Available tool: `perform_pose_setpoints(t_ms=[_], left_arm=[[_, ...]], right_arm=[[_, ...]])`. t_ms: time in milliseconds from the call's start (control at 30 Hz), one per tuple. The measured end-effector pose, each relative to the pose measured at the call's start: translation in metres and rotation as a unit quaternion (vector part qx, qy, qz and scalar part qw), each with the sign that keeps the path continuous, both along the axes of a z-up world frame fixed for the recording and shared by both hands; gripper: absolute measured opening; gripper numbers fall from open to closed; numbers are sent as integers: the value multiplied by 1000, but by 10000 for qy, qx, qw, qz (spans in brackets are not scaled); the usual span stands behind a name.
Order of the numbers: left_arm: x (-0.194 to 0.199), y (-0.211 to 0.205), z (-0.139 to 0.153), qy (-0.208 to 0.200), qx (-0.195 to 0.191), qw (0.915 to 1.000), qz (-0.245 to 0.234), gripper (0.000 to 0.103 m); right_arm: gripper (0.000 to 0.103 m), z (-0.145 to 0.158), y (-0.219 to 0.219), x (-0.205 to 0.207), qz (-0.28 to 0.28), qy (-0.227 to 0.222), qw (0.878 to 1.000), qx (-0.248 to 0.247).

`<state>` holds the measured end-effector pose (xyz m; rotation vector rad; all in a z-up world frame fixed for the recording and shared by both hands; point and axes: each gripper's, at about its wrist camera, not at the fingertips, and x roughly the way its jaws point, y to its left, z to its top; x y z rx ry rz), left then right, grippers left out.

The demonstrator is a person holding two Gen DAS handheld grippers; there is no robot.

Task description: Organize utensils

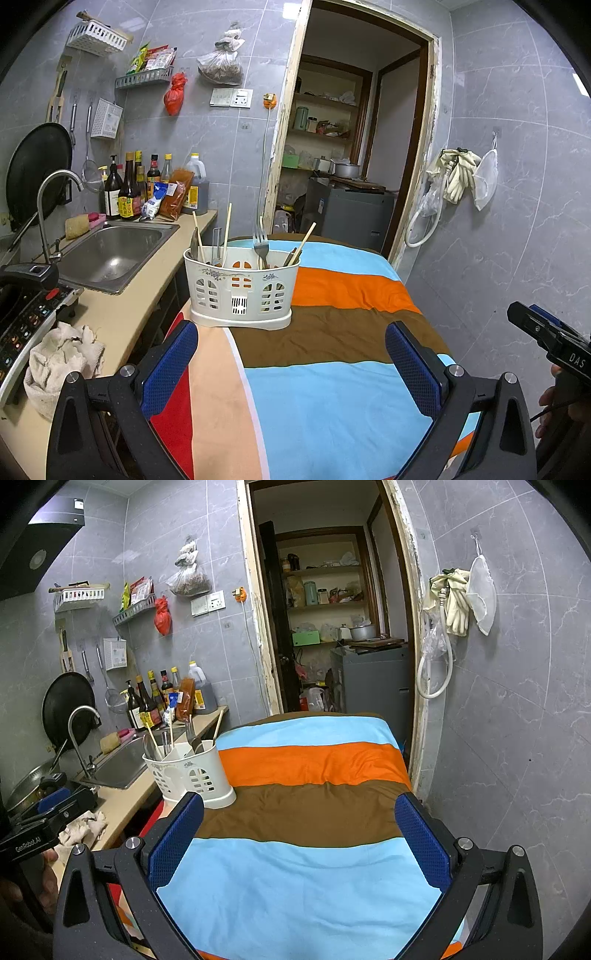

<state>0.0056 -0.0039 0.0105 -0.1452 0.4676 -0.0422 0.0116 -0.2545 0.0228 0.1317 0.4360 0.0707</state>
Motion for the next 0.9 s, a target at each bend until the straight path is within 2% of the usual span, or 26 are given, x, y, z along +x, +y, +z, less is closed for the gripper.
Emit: perform_pose_setpoints(t_ms=[900], left_arm=[[1, -1, 1, 24, 6, 10000, 20, 102]], right_arm=[[102, -1, -2, -1, -5, 17, 10000, -11]])
